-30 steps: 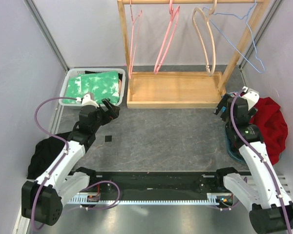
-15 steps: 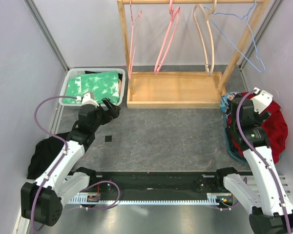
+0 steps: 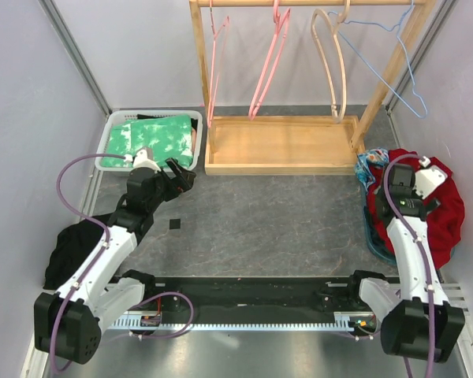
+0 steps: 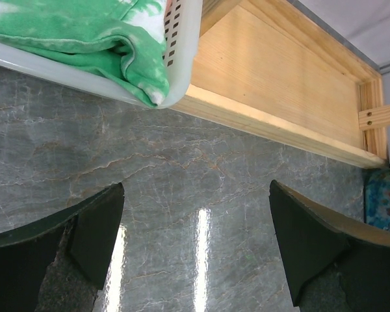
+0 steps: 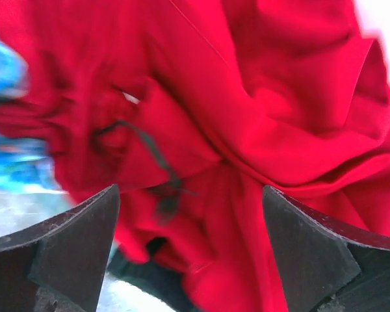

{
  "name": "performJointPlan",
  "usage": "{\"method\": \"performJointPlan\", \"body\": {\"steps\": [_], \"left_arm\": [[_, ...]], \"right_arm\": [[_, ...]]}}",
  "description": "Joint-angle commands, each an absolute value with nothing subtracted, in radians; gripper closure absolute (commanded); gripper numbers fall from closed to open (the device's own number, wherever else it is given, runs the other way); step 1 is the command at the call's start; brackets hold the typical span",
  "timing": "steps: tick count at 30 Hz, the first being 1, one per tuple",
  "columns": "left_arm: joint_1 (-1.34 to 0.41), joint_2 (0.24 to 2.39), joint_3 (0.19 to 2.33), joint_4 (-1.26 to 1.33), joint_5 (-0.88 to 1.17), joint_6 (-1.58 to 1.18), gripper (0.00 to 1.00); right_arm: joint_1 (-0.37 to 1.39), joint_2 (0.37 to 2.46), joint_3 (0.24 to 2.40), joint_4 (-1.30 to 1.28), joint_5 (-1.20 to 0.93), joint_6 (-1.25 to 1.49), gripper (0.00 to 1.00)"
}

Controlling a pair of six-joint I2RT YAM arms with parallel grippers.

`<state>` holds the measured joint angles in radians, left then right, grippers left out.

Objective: Place the skirt on the hanger

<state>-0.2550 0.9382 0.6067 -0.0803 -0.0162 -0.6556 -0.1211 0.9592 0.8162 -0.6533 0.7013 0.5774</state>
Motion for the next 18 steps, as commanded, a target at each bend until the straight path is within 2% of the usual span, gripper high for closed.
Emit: {"method": "performJointPlan", "body": {"steps": [1, 4, 6, 10, 11, 13, 14, 15, 18], "left_arm": [[-0.256, 0.959, 0.649, -0.072, -0.003, -0.66, 0.02], [-0.256, 0.969, 0.652, -0.069, -0.003, -0.66, 0.02], [-0.256, 0.976, 0.653, -0.069, 0.021, -0.66, 0.02], [-0.256, 0.973, 0.655, -0.069, 0.018, -0.658, 0.02], [-0.256, 0.971, 0.655, -0.069, 0.018, -0.658, 0.02], [-0.255, 0.971, 0.655, -0.069, 0.021, -0.66, 0.02], [-0.256, 0.969, 0.655, -0.069, 0.023, -0.66, 0.02], [-0.256, 0.968, 0.655, -0.068, 0.025, -0.66, 0.02], [-0.256, 0.959, 0.655, -0.072, 0.029, -0.66, 0.02]], "right_arm": [[-0.224, 0.995, 0.749, -0.555, 0.49, 0.575, 0.05], [-0.288, 1.041, 0.736, -0.512, 0.396, 0.575, 0.07], [-0.327, 1.074, 0.739, -0.488, 0.345, 0.575, 0.13], [-0.389, 1.088, 0.759, -0.469, 0.284, 0.572, 0.39], [-0.396, 1.075, 0.776, -0.471, 0.281, 0.575, 0.59], [-0.408, 1.059, 0.801, -0.491, 0.278, 0.578, 0.79], [-0.411, 1.042, 0.833, -0.502, 0.278, 0.581, 0.96], [-0.411, 1.034, 0.851, -0.515, 0.279, 0.586, 1.0], [-0.414, 0.99, 0.928, -0.569, 0.281, 0.6, 1.0]]}}
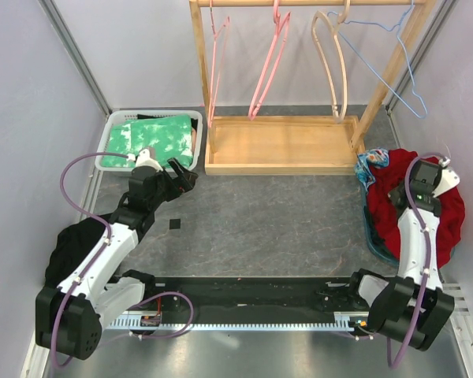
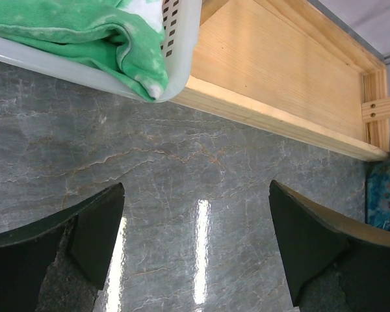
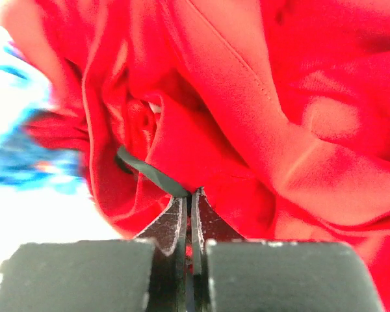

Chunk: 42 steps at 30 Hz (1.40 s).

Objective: Place the skirt on the hanger

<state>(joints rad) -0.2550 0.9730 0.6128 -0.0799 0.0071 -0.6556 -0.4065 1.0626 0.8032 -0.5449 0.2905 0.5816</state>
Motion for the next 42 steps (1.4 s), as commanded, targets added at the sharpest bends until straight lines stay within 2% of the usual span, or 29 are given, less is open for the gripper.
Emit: {"method": "performJointPlan", "body": {"steps": [1, 12, 20, 26, 30, 34, 42], "left_arm": [[-0.256, 0.954, 0.655, -0.072, 0.029, -0.66, 0.02], [-0.255, 0.93, 0.66, -0.086, 0.031, -0.661, 0.03], [-0.256, 0.917, 0.661, -0.094, 0.021, -0.66, 0.03], [-0.256, 0.91, 0.667, -0.106, 0.02, -0.657, 0.03], [-0.256, 0.907, 0.67, -0.112, 0.025, -0.658, 0.03], [-0.256, 0.904, 0.675, -0.12, 0.023, -0.65, 0.03], [-0.256, 0.897, 0.695, -0.141, 0.017, -0.643, 0.03]], "right_arm": [[-0.414, 0.977, 0.946, -0.59, 0.279, 0.598, 1.0], [-0.414, 0.894, 1.238, -0.689, 0.19, 0.572, 1.0], [-0.414, 0.922, 1.592, -0.778, 0.058, 0.532, 1.0], [-0.414, 0.979, 1.85, -0.795, -0.084, 0.522, 1.0], [-0.414, 1.029, 1.995, -0.75, -0.254, 0.538, 1.0], [-0.414, 1.051, 2.043, -0.698, -0.4, 0.587, 1.0], [-0.416, 1.066, 1.979, -0.34, -0.725, 0.834, 1.0]]}}
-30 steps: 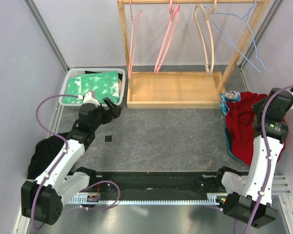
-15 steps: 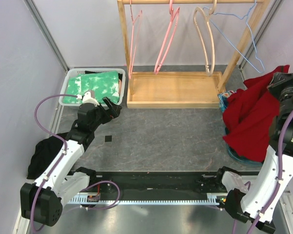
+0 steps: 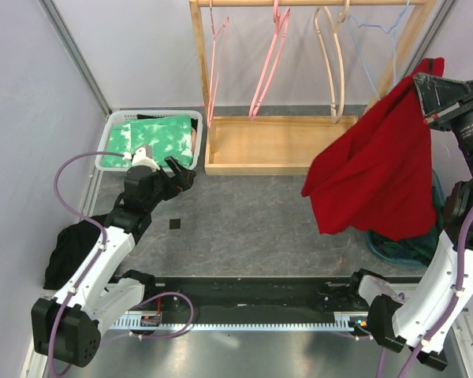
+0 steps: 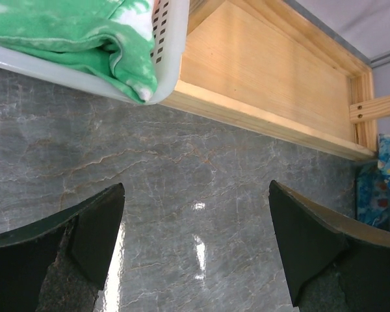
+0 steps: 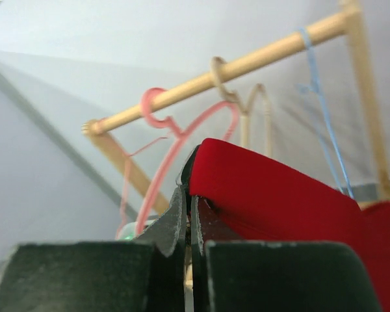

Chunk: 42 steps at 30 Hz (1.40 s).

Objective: Place the skirt on the hanger

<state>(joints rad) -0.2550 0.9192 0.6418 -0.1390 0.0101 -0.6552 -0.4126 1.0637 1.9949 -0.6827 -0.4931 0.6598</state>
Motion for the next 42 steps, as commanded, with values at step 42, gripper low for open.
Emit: {"method": "performJointPlan", "body": {"steps": [42], "left_arm": [[-0.261, 1.107, 0.779, -0.101, 0.301, -0.562, 0.05]], "right_arm": [[0.828, 0.96, 0.978, -0.488, -0.276, 0.469, 1.0]]}}
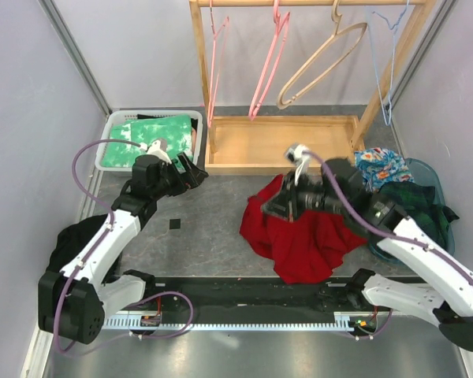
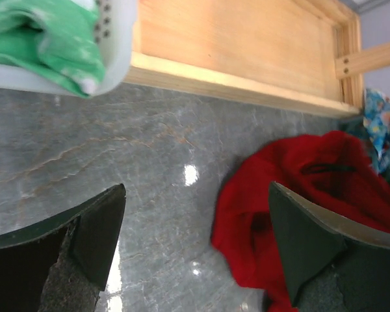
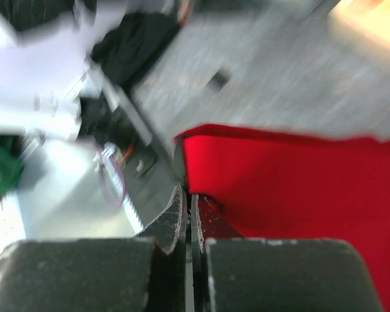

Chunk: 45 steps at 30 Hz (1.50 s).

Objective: Place the skirt on the hanger

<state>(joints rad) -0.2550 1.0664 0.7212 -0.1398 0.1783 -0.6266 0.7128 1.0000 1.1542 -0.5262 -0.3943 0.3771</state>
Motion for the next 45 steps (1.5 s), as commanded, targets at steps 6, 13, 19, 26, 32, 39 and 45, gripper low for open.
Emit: {"method": "performJointPlan", "body": {"steps": [6, 13, 19, 26, 32, 39, 45], "left_arm": [[-0.311, 1.177, 0.775, -0.094, 0.347, -0.564, 0.08], [-0.426, 1.215, 0.713, -0.098, 0.331, -0.58, 0.09], [-0.521, 1.278, 0.674, -0.077, 0.341, -0.58, 0.11], [-0.624, 1.255, 0.591, -0.005, 0.354, -0.62, 0.14], [-0.627, 1.169, 0.558, 0.046, 0.351, -0.66, 0.13], [-0.676, 1.261, 0.54, 0.055, 0.402, -0.652, 0.17], [-0.752, 1.328, 0.496, 0.055, 0.396, -0.652, 0.38]], "right_arm": [[0.951, 0.946, 0.674, -0.362, -0.132, 0.612, 0.99], [0.963, 0.999, 0.606, -0.383, -0.084, 0.637, 0.55], [0.965, 0.968, 0.707, -0.546, 0.023, 0.6, 0.44], [0.965, 0.953, 0.874, -0.641, 0.135, 0.528, 0.35], [0.963, 1.037, 0.919, -0.65, 0.141, 0.497, 0.34], [0.963, 1.124, 1.004, -0.615, 0.216, 0.471, 0.3], [0.959, 1.322, 1.153, -0.617, 0.336, 0.425, 0.26]]}}
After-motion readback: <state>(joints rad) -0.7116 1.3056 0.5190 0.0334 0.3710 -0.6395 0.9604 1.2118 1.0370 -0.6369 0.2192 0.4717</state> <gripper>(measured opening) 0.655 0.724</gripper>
